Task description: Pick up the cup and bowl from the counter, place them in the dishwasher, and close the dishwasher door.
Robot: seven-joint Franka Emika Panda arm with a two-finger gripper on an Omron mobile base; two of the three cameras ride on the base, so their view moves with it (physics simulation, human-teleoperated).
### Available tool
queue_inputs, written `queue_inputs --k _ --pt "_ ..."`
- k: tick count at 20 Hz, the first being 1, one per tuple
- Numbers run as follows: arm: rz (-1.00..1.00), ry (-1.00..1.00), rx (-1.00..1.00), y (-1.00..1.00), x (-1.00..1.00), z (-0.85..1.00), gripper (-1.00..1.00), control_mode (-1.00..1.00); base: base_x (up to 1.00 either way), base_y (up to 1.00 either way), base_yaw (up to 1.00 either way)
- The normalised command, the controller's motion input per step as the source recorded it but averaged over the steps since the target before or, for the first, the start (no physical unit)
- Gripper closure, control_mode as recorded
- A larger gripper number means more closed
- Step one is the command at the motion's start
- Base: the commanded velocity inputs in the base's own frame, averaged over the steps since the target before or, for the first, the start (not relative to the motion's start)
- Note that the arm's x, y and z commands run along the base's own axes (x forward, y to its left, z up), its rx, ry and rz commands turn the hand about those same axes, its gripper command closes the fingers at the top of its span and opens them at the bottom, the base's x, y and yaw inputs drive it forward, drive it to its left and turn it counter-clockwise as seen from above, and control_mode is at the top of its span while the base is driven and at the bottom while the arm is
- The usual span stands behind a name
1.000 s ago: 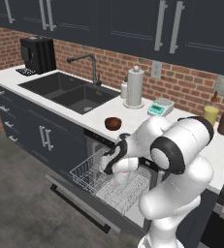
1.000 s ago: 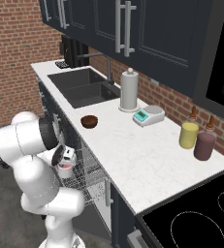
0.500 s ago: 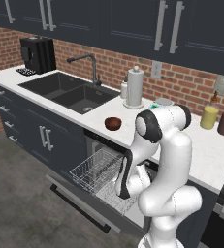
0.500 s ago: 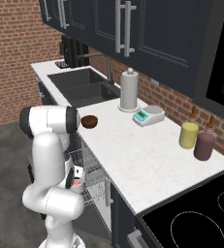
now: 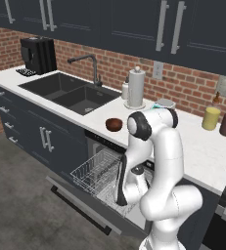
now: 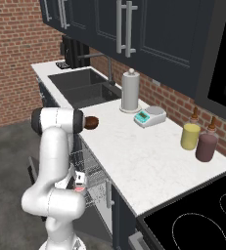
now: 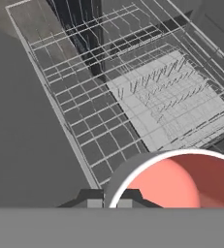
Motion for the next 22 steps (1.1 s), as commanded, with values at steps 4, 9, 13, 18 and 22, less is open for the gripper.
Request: queue_inputs --k 4,9,13,18,22 --pt "-0.09 0.0 -0.02 0.33 0.13 0.0 1.0 -1.0 0.0 0.0 0.0" --pt "-0.04 0.0 0.0 0.03 0.21 0.0 1.0 -1.0 0.0 0.0 0.0" --pt "0.0 0.0 0.0 0.02 0.21 -0.05 1.0 -1.0 0.0 0.0 0.0" --pt "0.0 0.0 0.0 0.0 0.18 -0.14 1.0 -1.0 0.0 0.0 0.0" --pt "0.0 0.0 0.0 0.0 0.23 -0.24 1.0 -1.0 0.0 0.0 0.0"
